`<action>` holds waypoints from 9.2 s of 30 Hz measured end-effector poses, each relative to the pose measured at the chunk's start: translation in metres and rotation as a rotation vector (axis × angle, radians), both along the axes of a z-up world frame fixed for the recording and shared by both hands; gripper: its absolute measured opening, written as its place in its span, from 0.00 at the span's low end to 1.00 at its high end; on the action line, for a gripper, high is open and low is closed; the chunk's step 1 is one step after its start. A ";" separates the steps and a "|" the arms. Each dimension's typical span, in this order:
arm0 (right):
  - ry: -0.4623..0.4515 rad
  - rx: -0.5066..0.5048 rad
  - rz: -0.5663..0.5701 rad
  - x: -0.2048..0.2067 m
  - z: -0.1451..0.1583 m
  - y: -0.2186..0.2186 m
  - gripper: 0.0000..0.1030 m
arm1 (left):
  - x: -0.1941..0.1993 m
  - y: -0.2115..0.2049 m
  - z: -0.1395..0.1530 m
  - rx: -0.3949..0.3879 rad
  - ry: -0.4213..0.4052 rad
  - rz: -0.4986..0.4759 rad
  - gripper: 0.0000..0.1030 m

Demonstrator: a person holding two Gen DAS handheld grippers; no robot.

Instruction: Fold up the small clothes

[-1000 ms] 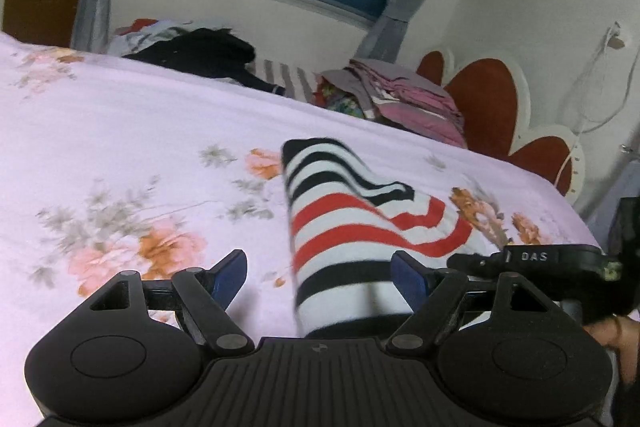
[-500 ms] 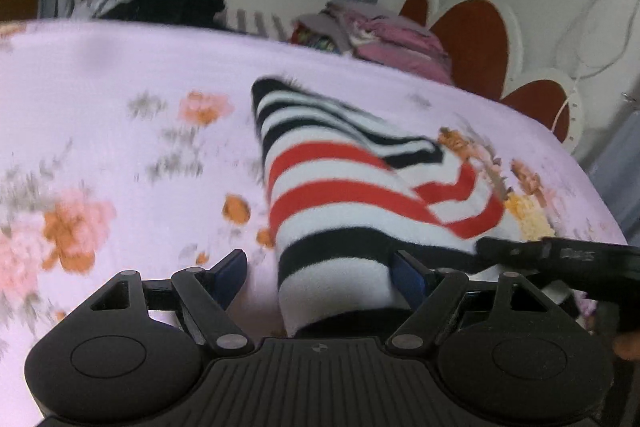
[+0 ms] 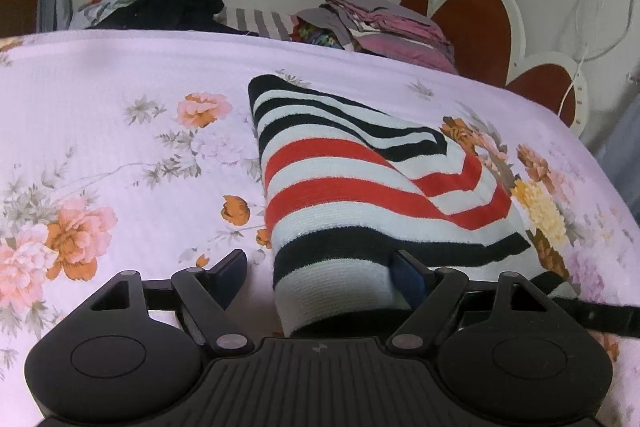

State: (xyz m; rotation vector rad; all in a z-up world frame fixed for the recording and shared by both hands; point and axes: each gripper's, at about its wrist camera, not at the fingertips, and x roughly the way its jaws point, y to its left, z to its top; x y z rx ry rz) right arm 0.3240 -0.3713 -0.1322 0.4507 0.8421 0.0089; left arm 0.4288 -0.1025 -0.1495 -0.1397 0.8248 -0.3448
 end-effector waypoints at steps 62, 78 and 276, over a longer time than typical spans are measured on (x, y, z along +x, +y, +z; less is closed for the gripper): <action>-0.013 0.022 -0.084 0.134 -0.030 -0.026 0.12 | 0.091 -0.023 -0.009 0.041 0.057 0.013 0.76; -0.006 -0.041 -0.024 0.086 -0.010 -0.016 0.45 | 0.044 -0.027 0.011 0.089 0.084 -0.031 0.90; -0.417 -0.299 0.177 -0.294 0.176 0.454 0.94 | -0.401 0.439 0.188 0.250 -0.195 0.423 1.00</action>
